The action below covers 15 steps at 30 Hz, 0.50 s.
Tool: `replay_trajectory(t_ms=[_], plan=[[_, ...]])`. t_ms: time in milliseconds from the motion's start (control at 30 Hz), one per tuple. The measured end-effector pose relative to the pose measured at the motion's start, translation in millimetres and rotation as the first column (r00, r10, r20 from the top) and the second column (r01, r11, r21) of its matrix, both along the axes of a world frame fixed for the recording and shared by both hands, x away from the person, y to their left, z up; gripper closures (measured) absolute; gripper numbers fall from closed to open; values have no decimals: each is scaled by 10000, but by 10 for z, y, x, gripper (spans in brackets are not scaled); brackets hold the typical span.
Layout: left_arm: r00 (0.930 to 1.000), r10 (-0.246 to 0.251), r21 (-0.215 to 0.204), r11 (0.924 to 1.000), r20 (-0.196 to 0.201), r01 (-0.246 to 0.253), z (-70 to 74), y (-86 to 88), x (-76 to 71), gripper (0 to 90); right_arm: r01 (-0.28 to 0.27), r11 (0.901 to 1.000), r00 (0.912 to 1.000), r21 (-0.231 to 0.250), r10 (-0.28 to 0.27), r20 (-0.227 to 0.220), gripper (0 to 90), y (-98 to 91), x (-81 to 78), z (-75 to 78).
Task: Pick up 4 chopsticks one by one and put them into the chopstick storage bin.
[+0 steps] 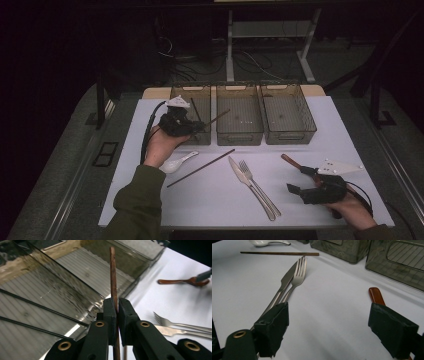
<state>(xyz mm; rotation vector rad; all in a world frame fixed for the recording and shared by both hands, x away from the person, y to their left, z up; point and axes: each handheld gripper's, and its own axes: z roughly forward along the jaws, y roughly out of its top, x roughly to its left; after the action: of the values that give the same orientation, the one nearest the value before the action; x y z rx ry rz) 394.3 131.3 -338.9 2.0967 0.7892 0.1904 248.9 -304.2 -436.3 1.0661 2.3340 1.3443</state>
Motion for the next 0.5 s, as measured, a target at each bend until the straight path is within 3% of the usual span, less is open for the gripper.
replay_trajectory(t_ms=[200, 500], plan=[[9989, 456, 33, 9990, 107, -456, 11, 37, 166, 839, -13, 10000, 10000, -22, 13, -33, 166, 0, -1, 0], [9914, 1302, 147, 9914, 159, -1304, -14, 127, 445, 838, 47, 10000, 10000, 39, -47, -29, 166, -6, -3, 3]])
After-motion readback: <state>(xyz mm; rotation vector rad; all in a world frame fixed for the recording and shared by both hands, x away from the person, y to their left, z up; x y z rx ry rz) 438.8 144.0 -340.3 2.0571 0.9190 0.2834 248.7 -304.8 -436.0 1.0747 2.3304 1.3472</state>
